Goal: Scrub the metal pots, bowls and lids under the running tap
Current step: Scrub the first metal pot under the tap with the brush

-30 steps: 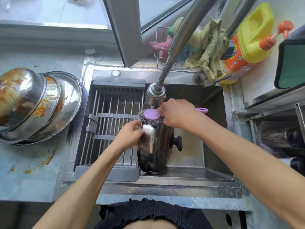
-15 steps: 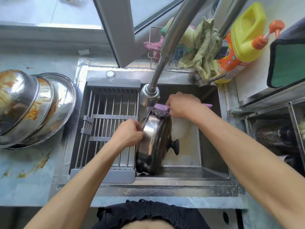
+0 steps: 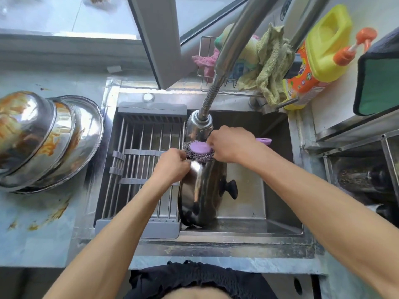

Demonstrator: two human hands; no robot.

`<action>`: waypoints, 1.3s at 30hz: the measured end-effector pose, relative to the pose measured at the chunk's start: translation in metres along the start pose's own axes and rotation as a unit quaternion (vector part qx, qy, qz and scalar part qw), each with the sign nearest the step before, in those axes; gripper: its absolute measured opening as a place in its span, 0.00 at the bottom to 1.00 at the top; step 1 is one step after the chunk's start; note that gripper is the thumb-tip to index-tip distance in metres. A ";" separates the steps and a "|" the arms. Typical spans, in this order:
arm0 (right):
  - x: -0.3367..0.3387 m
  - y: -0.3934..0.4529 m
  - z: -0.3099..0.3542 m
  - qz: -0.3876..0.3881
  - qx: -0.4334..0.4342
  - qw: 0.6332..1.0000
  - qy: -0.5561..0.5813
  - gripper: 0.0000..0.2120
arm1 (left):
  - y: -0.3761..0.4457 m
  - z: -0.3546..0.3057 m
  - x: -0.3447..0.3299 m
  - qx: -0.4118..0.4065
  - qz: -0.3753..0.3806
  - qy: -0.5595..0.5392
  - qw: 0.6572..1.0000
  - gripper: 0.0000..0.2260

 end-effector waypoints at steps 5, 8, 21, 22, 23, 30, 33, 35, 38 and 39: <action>0.005 0.005 -0.014 0.007 -0.029 0.999 0.019 0.06 | -0.006 0.010 -0.008 0.007 0.044 -0.002 0.999 0.04; 0.000 -0.006 -0.007 0.005 -0.012 1.000 0.010 0.09 | 0.003 0.004 -0.002 -0.002 0.001 -0.080 0.997 0.05; 0.008 0.000 -0.013 0.003 -0.043 0.999 0.008 0.06 | -0.007 0.011 -0.007 -0.019 0.078 -0.025 0.996 0.08; 0.008 0.001 -0.016 0.005 -0.053 0.998 0.013 0.08 | -0.010 0.015 -0.011 -0.020 0.100 -0.005 0.995 0.07; 0.007 0.001 -0.015 0.005 -0.051 0.999 0.014 0.10 | -0.012 0.017 -0.013 -0.020 0.109 -0.001 0.994 0.05; 0.007 0.003 -0.005 0.008 -0.030 1.000 -0.008 0.09 | 0.000 0.012 -0.001 -0.038 0.076 -0.011 0.996 0.07; 0.004 0.004 -0.003 0.002 -0.030 1.000 -0.009 0.10 | -0.007 0.019 -0.010 -0.039 0.147 0.001 0.988 0.04; -0.001 -0.001 0.007 0.008 -0.006 1.000 -0.018 0.09 | 0.000 0.016 -0.006 -0.036 0.111 -0.047 0.992 0.06; 0.001 0.001 0.001 0.002 -0.016 1.000 -0.020 0.11 | 0.002 0.015 -0.008 -0.024 0.085 -0.045 0.995 0.11; 0.003 0.003 -0.007 0.003 -0.034 0.999 -0.012 0.12 | -0.005 0.016 -0.013 -0.022 0.111 -0.029 0.993 0.10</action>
Point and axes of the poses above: each hand's wrist, its own y-axis towards the middle knuckle, its own x-axis out of the back of the hand, z = x × y, the point moved 6 cm from there along y, towards the middle knuckle, and after that the axes turned 13 degrees about y, right-handed, at the moved point
